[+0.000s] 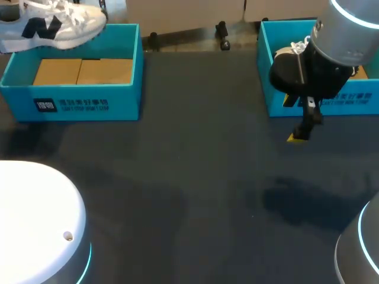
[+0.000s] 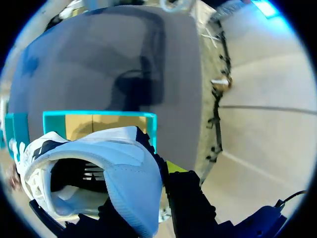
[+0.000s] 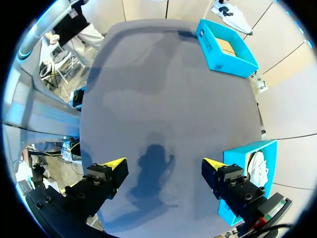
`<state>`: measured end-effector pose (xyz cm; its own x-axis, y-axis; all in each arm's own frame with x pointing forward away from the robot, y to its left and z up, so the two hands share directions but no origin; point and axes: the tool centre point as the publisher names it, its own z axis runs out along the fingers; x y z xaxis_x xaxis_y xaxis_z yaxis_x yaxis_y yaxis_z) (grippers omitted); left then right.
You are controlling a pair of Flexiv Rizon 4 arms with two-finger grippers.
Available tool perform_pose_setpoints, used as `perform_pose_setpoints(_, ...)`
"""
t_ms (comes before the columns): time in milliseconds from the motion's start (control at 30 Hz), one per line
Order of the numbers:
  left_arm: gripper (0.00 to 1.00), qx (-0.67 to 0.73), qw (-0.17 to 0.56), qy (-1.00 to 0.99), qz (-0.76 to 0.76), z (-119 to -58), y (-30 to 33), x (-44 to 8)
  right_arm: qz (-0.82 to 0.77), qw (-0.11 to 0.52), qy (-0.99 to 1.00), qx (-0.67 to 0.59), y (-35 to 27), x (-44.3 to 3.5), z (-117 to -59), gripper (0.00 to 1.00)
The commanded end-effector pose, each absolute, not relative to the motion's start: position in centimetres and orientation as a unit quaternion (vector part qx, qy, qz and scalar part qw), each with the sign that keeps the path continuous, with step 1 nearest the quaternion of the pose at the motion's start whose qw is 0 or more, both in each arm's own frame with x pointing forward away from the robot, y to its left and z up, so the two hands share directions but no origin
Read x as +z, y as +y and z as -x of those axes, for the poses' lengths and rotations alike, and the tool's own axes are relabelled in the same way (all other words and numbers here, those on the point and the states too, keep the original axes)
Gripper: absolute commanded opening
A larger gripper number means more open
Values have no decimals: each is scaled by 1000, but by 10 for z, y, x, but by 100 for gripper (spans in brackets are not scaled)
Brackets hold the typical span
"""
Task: Take the shoe out of the shoebox, open the shoe tongue, remove and reinsert the insole, then place the shoe into the shoebox
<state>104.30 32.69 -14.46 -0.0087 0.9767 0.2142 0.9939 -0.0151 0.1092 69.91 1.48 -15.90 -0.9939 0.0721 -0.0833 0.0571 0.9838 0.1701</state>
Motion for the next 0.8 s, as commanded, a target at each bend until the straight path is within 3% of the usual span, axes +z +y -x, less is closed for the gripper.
perform_pose_setpoints(33, 0, -146, 31, -647, 748, -1034, 327, -145, -33, 43, 995, 82, 16, -160, -701, 100)
perform_pose_setpoints(800, 0, -120, 54, -673, 728, -1053, 309, -181, -33, 43, 995, 82, 16, -160, -701, 100)
